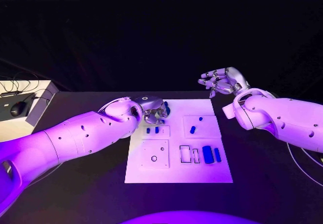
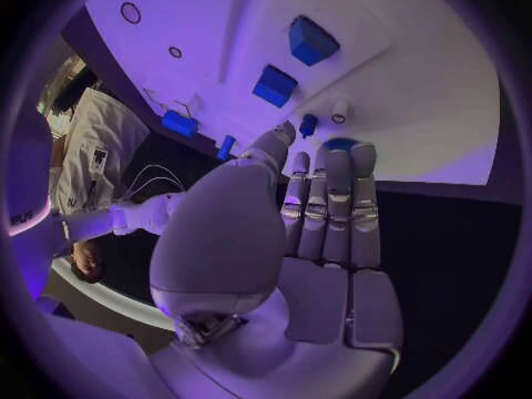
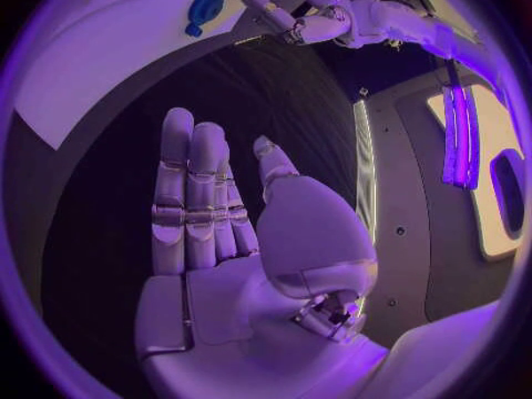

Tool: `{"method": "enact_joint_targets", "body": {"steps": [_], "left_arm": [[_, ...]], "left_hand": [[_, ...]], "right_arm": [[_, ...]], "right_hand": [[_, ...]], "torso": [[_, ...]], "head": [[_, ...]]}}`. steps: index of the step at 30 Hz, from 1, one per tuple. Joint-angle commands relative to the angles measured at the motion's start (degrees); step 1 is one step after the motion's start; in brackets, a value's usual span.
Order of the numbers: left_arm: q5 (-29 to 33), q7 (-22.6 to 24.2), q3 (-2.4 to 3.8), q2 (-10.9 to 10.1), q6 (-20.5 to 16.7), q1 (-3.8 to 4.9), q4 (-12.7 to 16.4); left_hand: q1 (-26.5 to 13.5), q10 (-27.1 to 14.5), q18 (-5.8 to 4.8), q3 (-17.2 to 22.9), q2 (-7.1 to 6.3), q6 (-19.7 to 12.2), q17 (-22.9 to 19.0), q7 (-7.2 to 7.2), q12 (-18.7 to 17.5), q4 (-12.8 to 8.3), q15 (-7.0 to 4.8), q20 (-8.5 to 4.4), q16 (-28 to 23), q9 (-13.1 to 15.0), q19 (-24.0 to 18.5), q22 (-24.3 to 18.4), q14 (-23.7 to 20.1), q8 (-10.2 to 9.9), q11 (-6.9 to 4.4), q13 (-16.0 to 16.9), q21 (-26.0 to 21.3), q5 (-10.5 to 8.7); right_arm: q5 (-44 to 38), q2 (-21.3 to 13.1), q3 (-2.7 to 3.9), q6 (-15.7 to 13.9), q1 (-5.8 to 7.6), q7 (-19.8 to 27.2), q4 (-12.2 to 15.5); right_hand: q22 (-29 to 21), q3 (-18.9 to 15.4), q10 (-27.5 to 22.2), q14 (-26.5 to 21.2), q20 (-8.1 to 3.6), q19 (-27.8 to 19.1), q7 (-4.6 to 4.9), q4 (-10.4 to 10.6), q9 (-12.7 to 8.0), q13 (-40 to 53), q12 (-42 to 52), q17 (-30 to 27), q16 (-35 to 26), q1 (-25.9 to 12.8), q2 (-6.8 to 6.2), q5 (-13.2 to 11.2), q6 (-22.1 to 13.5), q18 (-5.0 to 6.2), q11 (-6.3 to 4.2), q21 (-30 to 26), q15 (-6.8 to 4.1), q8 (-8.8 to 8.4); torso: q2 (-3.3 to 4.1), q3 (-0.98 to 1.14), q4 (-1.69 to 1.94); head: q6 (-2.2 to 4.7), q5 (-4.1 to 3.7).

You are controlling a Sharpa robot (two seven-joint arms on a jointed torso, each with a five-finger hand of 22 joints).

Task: Assemble the parts on the task board

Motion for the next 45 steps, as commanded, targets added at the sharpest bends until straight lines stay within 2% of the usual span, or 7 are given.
{"method": "enact_joint_targets", "body": {"steps": [1,6,17,28,38,45], "left_arm": [[-0.7,-0.8,0.00,0.2,1.2,-0.01,-0.1],[-0.8,-0.9,0.00,0.2,0.9,-0.01,-0.1],[-0.7,-0.7,0.00,0.7,1.3,-0.01,-0.9],[-0.3,-0.7,-0.03,1.7,2.0,-0.06,-2.0],[-0.1,-1.0,-0.07,1.9,2.7,-0.09,-2.6],[0.1,-1.0,-0.14,2.1,3.3,-0.13,-3.1]], "left_hand": [[-0.4,1.0,0.75,0.8,-0.17,0.2,0.3,-0.34,-0.4,0.0,-0.47,-0.27,0.6,0.0,0.9,0.6,1.6,-0.2,-0.31,0.1,0.8,-0.06],[-0.8,1.8,1.08,2.5,-0.32,0.8,0.6,-0.24,-0.6,-0.1,-0.98,-0.64,0.5,0.0,2.0,1.4,3.7,-0.2,-0.64,0.1,2.0,-0.08],[-1.8,2.3,1.19,6.3,-0.33,1.8,1.8,-0.05,-0.7,-1.4,-0.96,-0.66,0.1,0.0,1.8,1.5,4.6,-0.2,-0.68,0.1,2.8,-0.18],[-2.1,1.9,1.34,6.6,-0.52,1.3,2.1,0.19,-0.7,-1.5,-0.72,-0.51,0.1,0.0,1.8,1.5,4.6,-0.3,-0.34,0.0,2.9,-0.19],[-2.0,1.8,1.51,6.8,-0.42,1.2,2.2,0.43,-0.7,-1.7,-0.57,-0.33,0.1,0.0,1.8,1.5,4.6,-0.2,-0.17,0.1,3.0,-0.18],[-2.0,1.9,1.68,7.3,-0.30,1.2,2.3,0.56,-0.7,-1.8,-0.51,-0.19,0.2,0.0,1.7,1.6,4.5,-0.3,-0.12,0.0,3.2,-0.14]], "right_arm": [[0.1,0.0,0.04,-0.2,0.05,0.7,0.1],[0.1,-0.1,0.04,-0.2,0.07,0.7,0.2],[0.0,-0.1,0.04,-0.3,0.10,0.7,0.3],[0.0,0.0,0.05,-0.3,0.15,0.7,0.5],[0.0,0.1,0.05,-0.3,0.22,0.7,0.5],[0.0,0.1,0.05,-0.3,0.25,0.7,0.6]], "right_hand": [[-0.1,0.0,-0.4,0.5,-0.07,0.5,0.32,-0.2,0.1,-0.1,0.3,0.1,-0.2,0.4,0.04,0.1,0.0,-0.15,0.12,0.4,0.05,0.09],[-0.1,0.1,-0.3,0.7,-0.12,0.6,0.30,-0.2,0.1,-0.2,0.3,0.2,-0.2,0.4,0.05,0.3,0.1,-0.13,0.08,0.5,0.00,0.10],[-0.1,0.1,-0.3,0.8,-0.13,0.6,0.30,-0.2,0.1,-0.2,0.3,0.2,-0.2,0.4,0.05,0.3,0.1,-0.13,0.08,0.6,0.00,0.10],[-0.2,0.1,-0.3,0.8,-0.14,0.6,0.29,-0.3,0.0,-0.4,0.4,0.2,-0.4,0.4,0.05,0.4,0.1,-0.14,0.07,0.6,-0.01,0.08],[-0.2,0.1,-0.3,0.8,-0.14,0.6,0.29,-0.3,0.0,-0.4,0.4,0.2,-0.4,0.4,0.05,0.4,0.1,-0.14,0.07,0.6,-0.01,0.08],[-0.4,0.1,-0.3,0.9,-0.15,0.6,0.26,-0.3,0.0,-0.6,0.4,0.3,-0.6,0.4,0.08,0.4,0.2,-0.16,0.05,0.7,-0.02,0.10]], "torso": [[-0.06,-0.01,-0.01],[-0.04,0.04,0.00],[-0.02,0.00,-0.01],[0.01,0.02,-0.06],[-0.03,0.00,0.06],[-0.01,-0.01,-0.03]], "head": [[-0.03,-0.04],[-0.07,-0.04],[-0.13,-0.07],[-0.35,-0.12],[-0.52,-0.27],[-0.60,-0.30]]}}
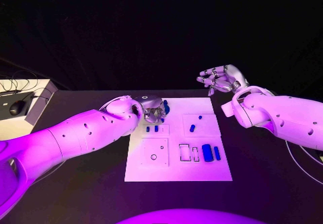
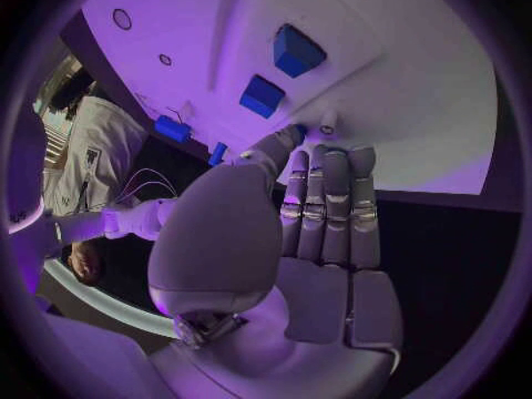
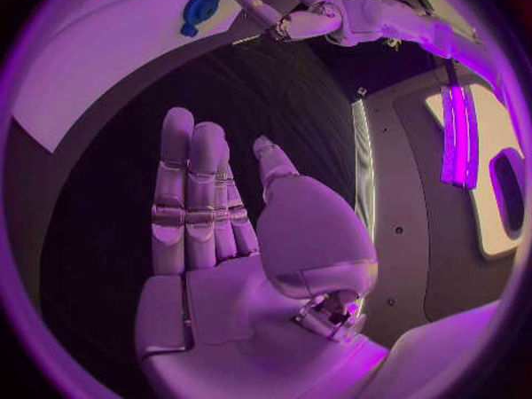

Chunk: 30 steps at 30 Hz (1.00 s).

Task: Assemble the parts on the task board

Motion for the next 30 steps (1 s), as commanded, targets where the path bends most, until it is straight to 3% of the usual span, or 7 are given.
{"method": "enact_joint_targets", "body": {"steps": [1,20,30], "left_arm": [[0.2,0.0,-0.04,0.3,1.4,-0.09,-0.2],[1.3,1.0,-0.12,0.6,0.8,-0.48,-0.6],[1.8,1.4,-0.12,0.5,1.8,-0.49,-0.5]], "left_hand": [[-0.4,0.0,0.86,0.4,0.36,-0.1,0.1,0.24,-0.2,-0.1,0.26,0.38,-0.2,-0.1,0.1,0.8,0.0,-0.3,0.30,0.0,0.4,-0.14],[-0.8,-0.3,1.21,2.8,0.40,-0.8,0.1,0.29,-0.3,-0.7,0.32,0.58,-0.3,-0.1,-0.1,0.8,0.2,-0.2,0.42,0.0,1.0,-0.15],[-0.4,0.9,1.01,3.5,1.86,0.8,0.1,0.48,-0.3,-1.7,-0.06,0.24,-0.3,-0.1,-0.1,0.9,0.5,-0.2,-0.04,0.0,1.5,-0.22]], "right_arm": [[0.0,0.1,0.03,-0.2,0.06,0.7,0.1],[0.0,0.1,0.03,-0.2,0.09,0.6,0.1],[0.0,0.3,0.03,-0.2,0.10,0.7,0.0]], "right_hand": [[0.0,0.1,-0.4,0.5,-0.15,0.6,0.28,-0.3,0.1,0.0,0.2,0.0,-0.2,0.4,0.08,0.2,0.0,-0.14,-0.07,0.4,-0.02,0.10],[-0.2,0.2,-0.4,0.6,-0.18,0.6,0.25,-0.4,0.1,-0.2,0.3,0.1,-0.3,0.4,0.13,0.2,0.2,-0.15,-0.09,0.5,-0.04,0.11],[-0.2,0.2,-0.4,0.6,-0.18,0.6,0.25,-0.4,0.1,-0.2,0.3,0.1,-0.3,0.4,0.13,0.2,0.2,-0.15,-0.09,0.5,-0.04,0.11]], "torso": [[0.03,-0.02,-0.08],[-0.02,0.02,0.00],[-0.02,0.02,0.07]], "head": [[-0.04,-0.02],[-0.36,-0.21],[-0.52,-0.27]]}}
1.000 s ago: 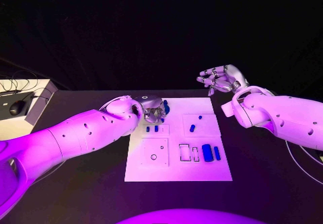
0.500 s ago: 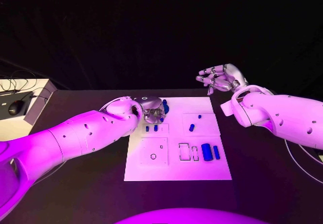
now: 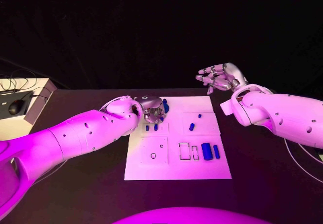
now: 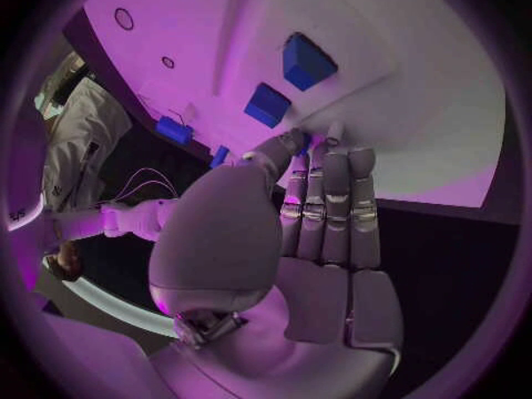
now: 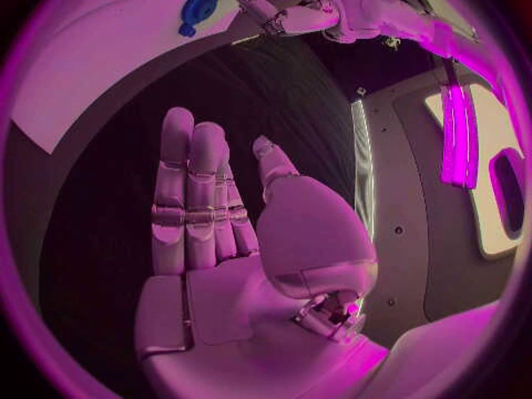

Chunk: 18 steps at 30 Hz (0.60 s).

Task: Assemble the parts on the task board

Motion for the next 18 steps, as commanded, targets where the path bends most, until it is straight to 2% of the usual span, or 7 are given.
{"method": "enact_joint_targets", "body": {"steps": [1,10,18], "left_arm": [[0.7,1.0,0.01,0.1,1.3,-0.02,0.2],[1.0,1.0,0.01,0.0,2.0,-0.02,0.2],[1.1,1.0,0.01,-0.1,1.4,-0.01,0.1]], "left_hand": [[0.2,0.7,0.29,0.4,0.90,0.6,0.1,0.00,-0.3,-0.6,-0.13,-0.08,-0.2,0.0,0.1,0.9,0.6,-0.2,-0.10,0.0,0.3,-0.23],[-0.3,1.0,0.16,0.9,1.33,1.0,0.2,0.06,-0.3,-1.5,-0.22,-0.26,-0.3,0.0,-0.2,0.9,0.7,-0.2,-0.23,0.0,0.8,-0.25],[0.0,2.0,0.07,1.1,2.49,1.9,0.3,0.26,-0.4,-2.5,-0.55,-0.57,-0.2,0.0,-0.1,0.9,1.2,-0.2,-0.53,0.1,1.4,-0.29]], "right_arm": [[-0.1,0.1,0.04,-0.1,0.04,0.7,0.0],[-0.1,0.2,0.04,-0.2,0.04,0.6,-0.1],[-0.1,0.2,0.04,-0.2,0.04,0.6,-0.1]], "right_hand": [[-0.1,0.0,-0.2,0.6,-0.18,0.6,0.34,-0.2,0.1,-0.1,0.3,0.1,-0.3,0.4,0.14,0.3,0.2,-0.15,0.03,0.2,-0.05,0.11],[-0.1,0.0,-0.2,0.7,-0.20,0.6,0.33,-0.3,0.1,-0.1,0.3,0.1,-0.4,0.4,0.20,0.3,0.3,-0.15,0.01,0.3,-0.06,0.11],[-0.1,0.0,-0.2,0.7,-0.20,0.6,0.33,-0.3,0.1,-0.1,0.3,0.1,-0.4,0.4,0.20,0.3,0.3,-0.15,0.01,0.3,-0.06,0.11]], "torso": [[0.02,0.00,0.07],[0.01,0.02,-0.03],[-0.04,0.01,-0.02]], "head": [[-0.07,-0.05],[-0.18,0.04],[-0.16,0.04]]}}
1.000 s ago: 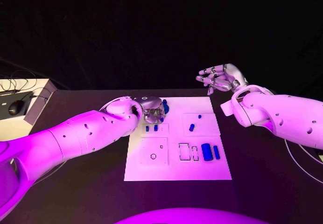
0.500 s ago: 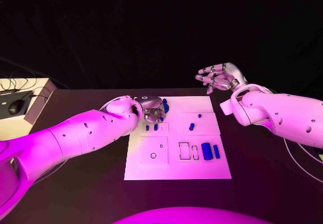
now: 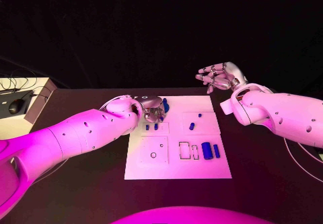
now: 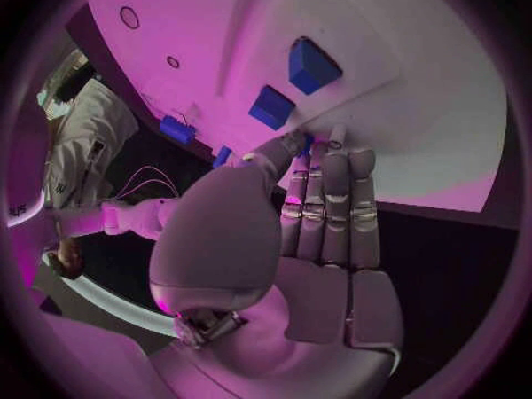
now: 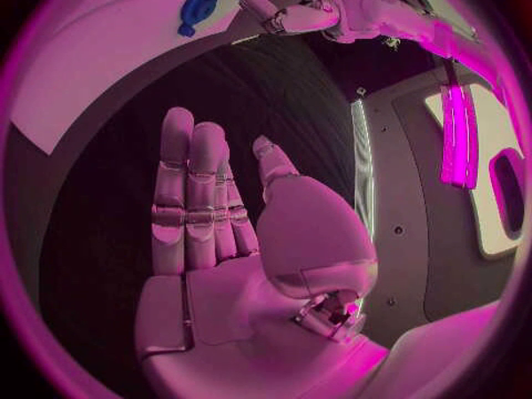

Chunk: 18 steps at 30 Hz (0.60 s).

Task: Assemble the parts on the task board

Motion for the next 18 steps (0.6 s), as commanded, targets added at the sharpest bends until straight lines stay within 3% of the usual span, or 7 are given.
{"method": "enact_joint_targets", "body": {"steps": [1,14,18], "left_arm": [[0.4,0.5,-0.03,0.0,0.3,-0.05,0.0],[2.7,1.1,0.21,-1.2,-3.5,-0.07,1.5],[4.4,1.1,0.95,-2.2,-3.7,-0.07,2.9]], "left_hand": [[0.1,0.7,0.09,0.0,0.99,0.6,0.1,0.07,-0.3,-0.5,0.03,-0.61,-0.3,0.1,0.0,0.9,0.6,-0.2,0.02,0.1,0.5,-0.31],[-0.7,0.1,0.63,0.2,0.78,0.2,0.3,0.30,-0.4,-0.9,0.08,-0.17,-0.8,0.1,0.0,0.8,1.1,-0.2,0.21,0.0,1.0,-0.27],[-0.7,0.1,0.76,0.2,0.64,0.1,0.3,0.35,-0.4,-0.8,0.10,-0.03,-0.9,0.1,0.0,0.7,1.1,-0.2,0.25,0.0,0.9,-0.28]], "right_arm": [[-0.1,0.0,0.03,-0.2,0.04,0.6,0.0],[-0.1,0.0,0.03,-0.4,0.03,0.8,0.0],[-0.1,0.1,0.03,-0.9,0.03,1.0,-0.1]], "right_hand": [[0.0,0.0,-0.3,0.7,-0.20,0.6,0.19,-0.3,0.1,-0.1,0.3,0.1,-0.4,0.4,0.20,0.3,0.0,-0.15,-0.09,0.3,-0.07,0.11],[-0.1,0.2,-0.2,0.9,-0.27,0.7,0.16,-0.5,0.0,-0.1,0.4,0.2,-0.4,0.4,0.32,0.8,0.1,-0.15,-0.15,0.5,-0.14,0.10],[-0.1,0.3,-0.3,0.8,-0.26,0.6,0.18,-0.6,0.0,-0.2,0.3,0.2,-0.5,0.4,0.28,2.1,0.1,-0.18,-0.15,0.6,-0.12,0.08]], "torso": [[-0.02,-0.01,-0.02],[-0.01,-0.07,-0.08],[-0.09,-0.08,0.00]], "head": [[0.17,-0.01],[0.29,-0.11],[0.40,-0.32]]}}
